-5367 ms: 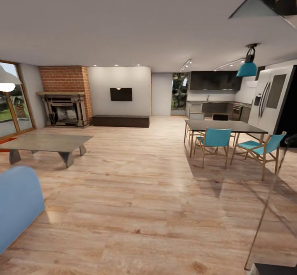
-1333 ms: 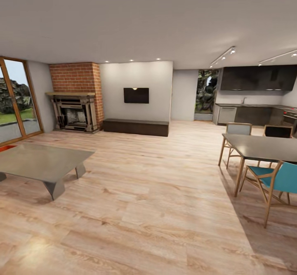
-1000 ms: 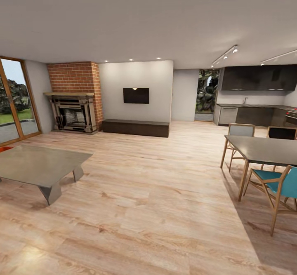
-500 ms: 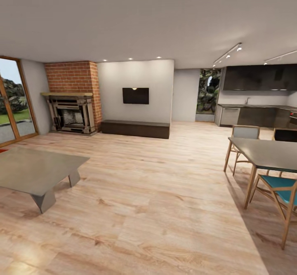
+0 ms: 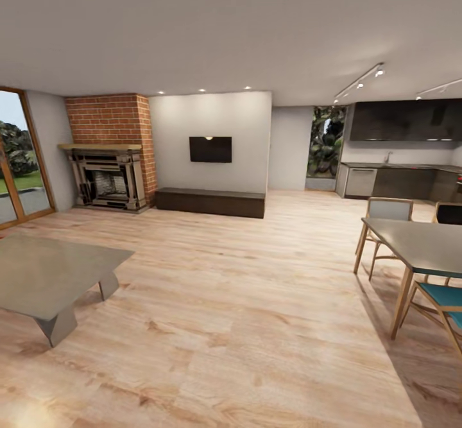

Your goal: Move the two storage containers from the living room to the garage. In the garage, place one container on the floor and stack the other container on top of it (either order is fine).

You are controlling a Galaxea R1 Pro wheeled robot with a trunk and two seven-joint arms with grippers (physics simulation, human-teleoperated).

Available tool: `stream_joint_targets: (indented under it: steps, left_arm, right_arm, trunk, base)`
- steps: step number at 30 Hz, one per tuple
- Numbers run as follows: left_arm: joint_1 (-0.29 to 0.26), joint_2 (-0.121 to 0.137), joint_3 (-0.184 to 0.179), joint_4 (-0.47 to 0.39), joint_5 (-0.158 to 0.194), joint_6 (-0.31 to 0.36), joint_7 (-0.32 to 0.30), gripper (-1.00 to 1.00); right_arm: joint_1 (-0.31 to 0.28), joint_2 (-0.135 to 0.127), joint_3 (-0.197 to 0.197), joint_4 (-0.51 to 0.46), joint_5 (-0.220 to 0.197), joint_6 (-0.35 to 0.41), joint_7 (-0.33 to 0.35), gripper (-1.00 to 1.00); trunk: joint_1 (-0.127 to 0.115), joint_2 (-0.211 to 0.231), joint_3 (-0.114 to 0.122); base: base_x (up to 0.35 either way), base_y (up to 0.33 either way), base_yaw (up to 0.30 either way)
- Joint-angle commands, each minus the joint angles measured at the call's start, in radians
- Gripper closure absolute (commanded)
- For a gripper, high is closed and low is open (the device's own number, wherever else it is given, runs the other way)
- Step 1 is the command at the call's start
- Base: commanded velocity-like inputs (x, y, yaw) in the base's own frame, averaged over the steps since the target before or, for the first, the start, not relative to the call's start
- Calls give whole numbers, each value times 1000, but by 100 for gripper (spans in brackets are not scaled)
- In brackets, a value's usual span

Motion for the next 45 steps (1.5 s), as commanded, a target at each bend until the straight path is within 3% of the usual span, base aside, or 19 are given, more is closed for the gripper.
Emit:
stream_joint_targets:
  steps: [1,45]
  left_arm:
    - [-1,0,-9,0,7,-2,3,-100]
    - [-1,-2,-9,0,6,-2,3,-100]
  right_arm:
    - [-1,0,-8,3,11,-5,-5,-100]
    - [-1,0,-8,3,11,-5,-5,-100]
  trunk:
    - [1,-1,-1]
    - [1,-1,-1]
  base:
    - [323,0,0]
    - [323,0,0]
